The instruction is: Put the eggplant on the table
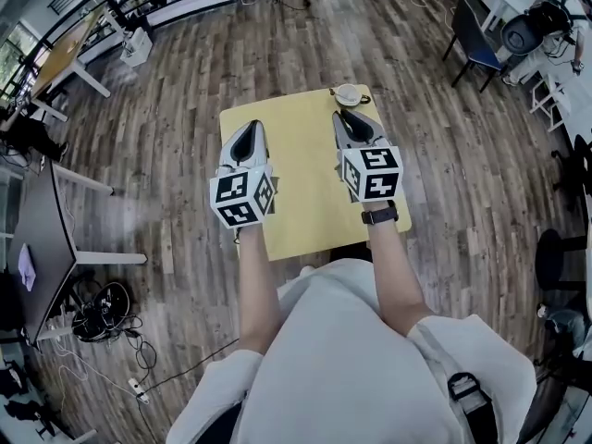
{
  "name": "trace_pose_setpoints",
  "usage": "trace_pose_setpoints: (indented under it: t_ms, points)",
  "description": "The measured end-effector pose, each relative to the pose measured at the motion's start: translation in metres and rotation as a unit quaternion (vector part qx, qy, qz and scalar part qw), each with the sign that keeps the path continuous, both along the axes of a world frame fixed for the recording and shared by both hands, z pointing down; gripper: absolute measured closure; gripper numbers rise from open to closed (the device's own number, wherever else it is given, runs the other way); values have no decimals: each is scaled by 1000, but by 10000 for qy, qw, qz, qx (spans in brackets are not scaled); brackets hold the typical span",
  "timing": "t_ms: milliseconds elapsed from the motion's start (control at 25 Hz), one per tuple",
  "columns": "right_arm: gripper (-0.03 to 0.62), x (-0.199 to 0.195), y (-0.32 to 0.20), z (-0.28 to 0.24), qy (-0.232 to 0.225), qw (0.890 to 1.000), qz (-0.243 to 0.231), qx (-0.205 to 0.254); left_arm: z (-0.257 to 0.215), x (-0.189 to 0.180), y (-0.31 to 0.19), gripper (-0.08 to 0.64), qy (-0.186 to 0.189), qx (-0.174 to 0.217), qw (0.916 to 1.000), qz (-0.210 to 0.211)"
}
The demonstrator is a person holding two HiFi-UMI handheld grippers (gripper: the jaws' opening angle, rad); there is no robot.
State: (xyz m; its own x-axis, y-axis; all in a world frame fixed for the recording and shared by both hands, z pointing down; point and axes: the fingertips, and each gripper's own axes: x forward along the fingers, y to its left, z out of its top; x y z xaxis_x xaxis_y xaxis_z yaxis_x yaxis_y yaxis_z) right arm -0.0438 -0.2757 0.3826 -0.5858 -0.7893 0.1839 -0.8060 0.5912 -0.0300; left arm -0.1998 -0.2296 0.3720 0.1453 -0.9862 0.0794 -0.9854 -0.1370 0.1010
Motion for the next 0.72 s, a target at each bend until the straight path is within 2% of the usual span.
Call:
trace_pose_setpoints:
  t_ms: [200, 400, 720]
  points:
    - [560, -3, 13, -18, -42, 9994, -73, 331, -7, 0, 10, 551, -55, 128, 9999, -19]
    - [580, 2, 13, -33, -76, 9983, 54, 570, -16, -3, 13, 551, -75, 241, 9996, -91]
    - [581, -5, 15, -43, 64, 9972, 84, 736, -29, -18, 18, 551, -91, 369, 9991, -190]
